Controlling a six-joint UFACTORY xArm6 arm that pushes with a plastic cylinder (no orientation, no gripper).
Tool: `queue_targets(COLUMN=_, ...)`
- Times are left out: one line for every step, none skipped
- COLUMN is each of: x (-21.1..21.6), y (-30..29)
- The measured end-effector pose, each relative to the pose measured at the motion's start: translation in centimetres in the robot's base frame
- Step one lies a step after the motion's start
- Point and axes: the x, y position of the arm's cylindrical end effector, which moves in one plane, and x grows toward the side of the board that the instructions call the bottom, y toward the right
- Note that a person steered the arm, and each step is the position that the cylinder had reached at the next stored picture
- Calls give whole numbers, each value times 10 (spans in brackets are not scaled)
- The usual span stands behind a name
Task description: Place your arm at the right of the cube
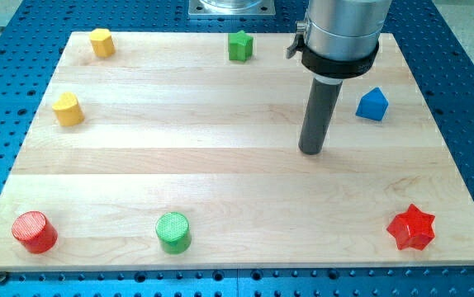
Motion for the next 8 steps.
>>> queue_targets(x=2, y=-1)
queue_targets(x=3, y=-5)
queue_targets(x=6, y=-9)
queue_targets(x=6, y=-13)
queue_targets(x=6, y=-13)
queue_targets(x=6, y=-13)
queue_targets(x=10, y=-13)
queue_targets(x=11, y=-13)
